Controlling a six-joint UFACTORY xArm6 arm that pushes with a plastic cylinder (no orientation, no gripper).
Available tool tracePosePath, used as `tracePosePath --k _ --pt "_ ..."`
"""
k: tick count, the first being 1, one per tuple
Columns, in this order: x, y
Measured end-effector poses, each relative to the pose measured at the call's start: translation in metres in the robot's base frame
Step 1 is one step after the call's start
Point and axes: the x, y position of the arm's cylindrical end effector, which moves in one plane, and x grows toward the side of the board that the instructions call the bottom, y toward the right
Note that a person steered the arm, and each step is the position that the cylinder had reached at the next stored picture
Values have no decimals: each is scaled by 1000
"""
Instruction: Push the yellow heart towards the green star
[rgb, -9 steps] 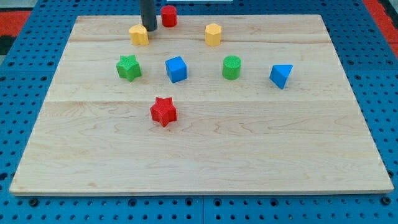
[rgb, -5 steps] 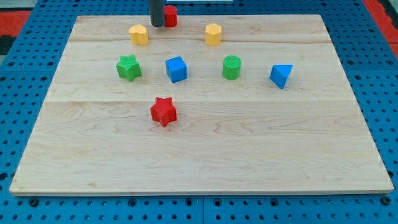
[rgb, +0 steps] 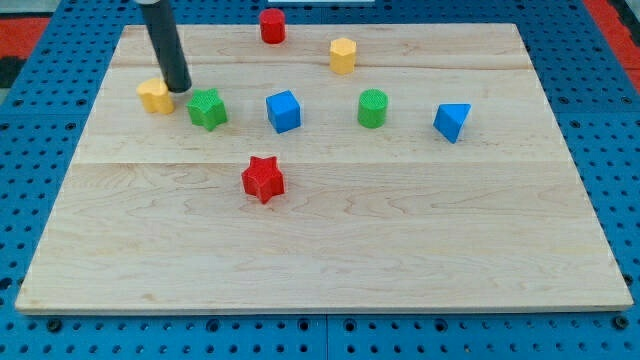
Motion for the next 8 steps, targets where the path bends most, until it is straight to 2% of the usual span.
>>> tracePosePath --k 1,3,4,7,8 --pt "1 -20" --pt "-39 33" --pt "-39 30" --pt "-21 -69" --pt "13 -87"
